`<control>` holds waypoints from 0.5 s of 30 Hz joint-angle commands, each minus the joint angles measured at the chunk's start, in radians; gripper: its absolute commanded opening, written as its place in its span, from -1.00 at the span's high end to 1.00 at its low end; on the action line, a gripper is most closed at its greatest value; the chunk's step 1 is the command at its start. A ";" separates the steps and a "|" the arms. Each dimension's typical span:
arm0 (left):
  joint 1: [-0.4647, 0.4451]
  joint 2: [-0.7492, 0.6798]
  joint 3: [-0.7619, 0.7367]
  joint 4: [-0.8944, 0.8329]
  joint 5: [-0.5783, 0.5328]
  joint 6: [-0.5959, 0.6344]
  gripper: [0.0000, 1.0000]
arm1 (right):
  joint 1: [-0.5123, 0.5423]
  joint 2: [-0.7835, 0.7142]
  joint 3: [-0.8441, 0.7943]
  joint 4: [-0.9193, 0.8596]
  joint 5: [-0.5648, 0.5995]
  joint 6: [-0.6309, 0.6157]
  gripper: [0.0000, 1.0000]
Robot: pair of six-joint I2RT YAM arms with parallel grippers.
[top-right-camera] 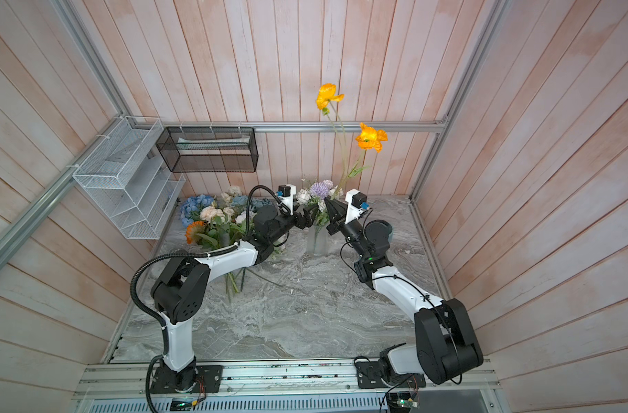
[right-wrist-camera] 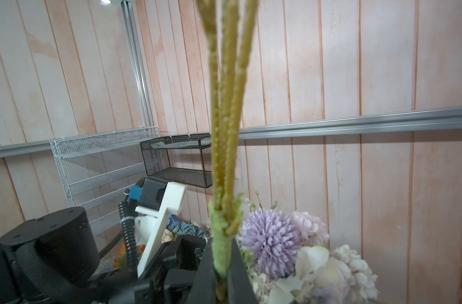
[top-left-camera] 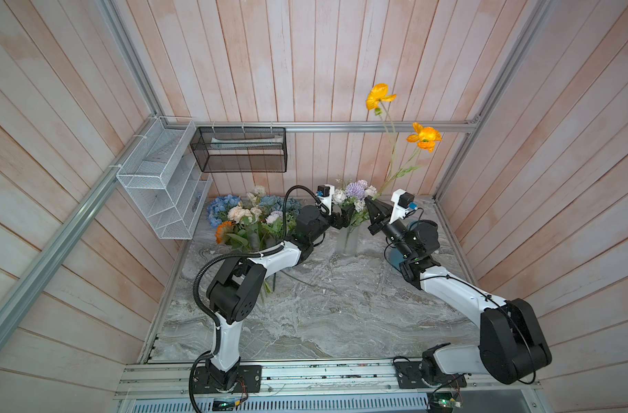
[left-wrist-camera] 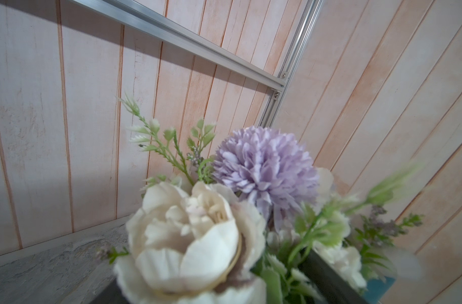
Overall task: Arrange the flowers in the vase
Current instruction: 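Carry the yellow poppies with the right gripper over the clear glass vase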
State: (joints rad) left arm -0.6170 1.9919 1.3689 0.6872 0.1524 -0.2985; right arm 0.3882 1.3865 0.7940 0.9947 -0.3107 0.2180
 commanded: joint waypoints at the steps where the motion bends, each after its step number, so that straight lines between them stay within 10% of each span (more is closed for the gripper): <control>1: 0.000 0.018 0.035 0.012 0.009 0.016 -0.71 | 0.029 0.014 0.024 0.014 0.030 -0.103 1.00; 15: 0.001 0.008 0.018 0.017 0.006 0.016 -0.71 | 0.032 0.059 -0.035 -0.064 0.088 -0.151 1.00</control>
State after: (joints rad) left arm -0.6170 1.9919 1.3697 0.6876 0.1524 -0.2951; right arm 0.4164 1.4239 0.7795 0.9657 -0.2516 0.0887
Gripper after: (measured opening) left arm 0.853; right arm 0.067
